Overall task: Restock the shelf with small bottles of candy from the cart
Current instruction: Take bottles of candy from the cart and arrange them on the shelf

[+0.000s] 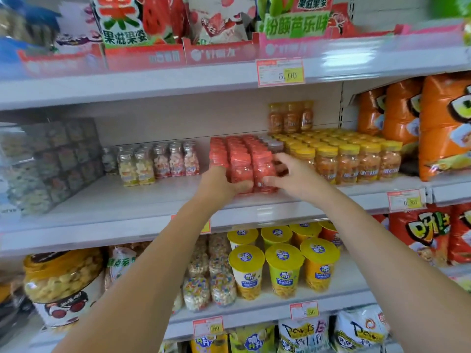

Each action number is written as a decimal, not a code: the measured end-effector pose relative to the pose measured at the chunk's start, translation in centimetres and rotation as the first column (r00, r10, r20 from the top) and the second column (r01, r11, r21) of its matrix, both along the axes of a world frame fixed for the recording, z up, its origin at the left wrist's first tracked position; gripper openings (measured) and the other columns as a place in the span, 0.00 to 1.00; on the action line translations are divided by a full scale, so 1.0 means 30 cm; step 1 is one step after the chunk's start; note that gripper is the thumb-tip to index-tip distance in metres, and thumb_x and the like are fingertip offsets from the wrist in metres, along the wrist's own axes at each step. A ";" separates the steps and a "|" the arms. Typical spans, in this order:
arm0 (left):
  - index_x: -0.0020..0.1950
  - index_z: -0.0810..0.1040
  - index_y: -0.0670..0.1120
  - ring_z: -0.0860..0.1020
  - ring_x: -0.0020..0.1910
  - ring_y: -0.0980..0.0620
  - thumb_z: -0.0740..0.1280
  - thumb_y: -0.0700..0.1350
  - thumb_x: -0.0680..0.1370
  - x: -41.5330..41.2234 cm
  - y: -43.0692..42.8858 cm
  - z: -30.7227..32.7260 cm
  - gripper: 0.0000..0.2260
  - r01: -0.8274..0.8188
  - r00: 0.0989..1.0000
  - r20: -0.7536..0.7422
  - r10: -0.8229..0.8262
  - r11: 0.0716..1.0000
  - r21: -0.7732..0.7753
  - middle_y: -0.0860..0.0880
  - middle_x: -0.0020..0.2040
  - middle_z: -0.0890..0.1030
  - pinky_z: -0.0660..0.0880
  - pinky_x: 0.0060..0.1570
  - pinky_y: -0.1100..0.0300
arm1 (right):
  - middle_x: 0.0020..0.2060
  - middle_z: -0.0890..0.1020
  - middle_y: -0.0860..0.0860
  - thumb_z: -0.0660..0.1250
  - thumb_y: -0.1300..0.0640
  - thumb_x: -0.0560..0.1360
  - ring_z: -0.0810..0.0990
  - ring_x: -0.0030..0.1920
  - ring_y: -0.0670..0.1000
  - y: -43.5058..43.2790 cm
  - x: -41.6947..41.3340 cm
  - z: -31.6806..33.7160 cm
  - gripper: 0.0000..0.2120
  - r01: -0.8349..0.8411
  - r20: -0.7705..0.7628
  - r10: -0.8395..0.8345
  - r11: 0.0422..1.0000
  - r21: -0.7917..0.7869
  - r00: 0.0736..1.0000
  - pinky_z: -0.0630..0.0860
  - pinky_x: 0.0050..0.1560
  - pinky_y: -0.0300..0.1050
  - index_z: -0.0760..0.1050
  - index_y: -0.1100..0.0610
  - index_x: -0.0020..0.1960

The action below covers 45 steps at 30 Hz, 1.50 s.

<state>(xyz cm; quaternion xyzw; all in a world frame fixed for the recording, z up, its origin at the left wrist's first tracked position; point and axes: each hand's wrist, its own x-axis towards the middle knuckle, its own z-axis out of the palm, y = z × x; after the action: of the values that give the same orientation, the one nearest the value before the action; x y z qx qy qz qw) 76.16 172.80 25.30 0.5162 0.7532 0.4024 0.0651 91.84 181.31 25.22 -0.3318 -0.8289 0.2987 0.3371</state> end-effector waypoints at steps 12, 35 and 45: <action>0.42 0.77 0.46 0.79 0.45 0.48 0.76 0.48 0.69 -0.015 0.002 0.009 0.10 0.067 0.997 0.047 -0.064 0.996 -0.065 0.47 0.44 0.82 0.74 0.46 0.58 | 0.56 0.80 0.53 0.69 0.57 0.75 0.78 0.56 0.54 -0.010 -0.007 -0.011 0.22 0.115 0.128 -0.123 0.991 0.067 0.984 0.75 0.56 0.49 0.68 0.56 0.67; 0.32 0.73 0.41 0.71 0.31 0.54 0.62 0.55 0.77 0.331 -0.354 -0.457 0.20 0.294 0.937 -0.236 -0.257 0.945 0.140 0.51 0.30 0.73 0.68 0.32 0.65 | 0.32 0.72 0.45 0.67 0.56 0.76 0.71 0.34 0.47 -0.315 0.323 -0.387 0.09 0.133 0.019 -0.135 0.989 0.070 0.991 0.66 0.37 0.43 0.68 0.56 0.41; 0.60 0.75 0.45 0.77 0.52 0.47 0.64 0.48 0.79 0.458 -0.376 -1.174 0.12 0.325 0.944 0.201 -0.260 0.641 -0.696 0.45 0.59 0.77 0.71 0.48 0.61 | 0.29 0.64 0.50 0.65 0.56 0.77 0.65 0.27 0.47 -0.255 0.668 -1.153 0.18 0.432 0.642 -0.041 0.773 -0.465 0.765 0.60 0.28 0.40 0.61 0.54 0.32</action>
<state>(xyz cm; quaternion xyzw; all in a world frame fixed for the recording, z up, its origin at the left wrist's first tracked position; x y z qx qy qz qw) 89.91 161.52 -9.93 0.5468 0.7531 0.0796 0.3571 111.89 173.67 -9.38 -0.6033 -0.7050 0.3719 -0.0256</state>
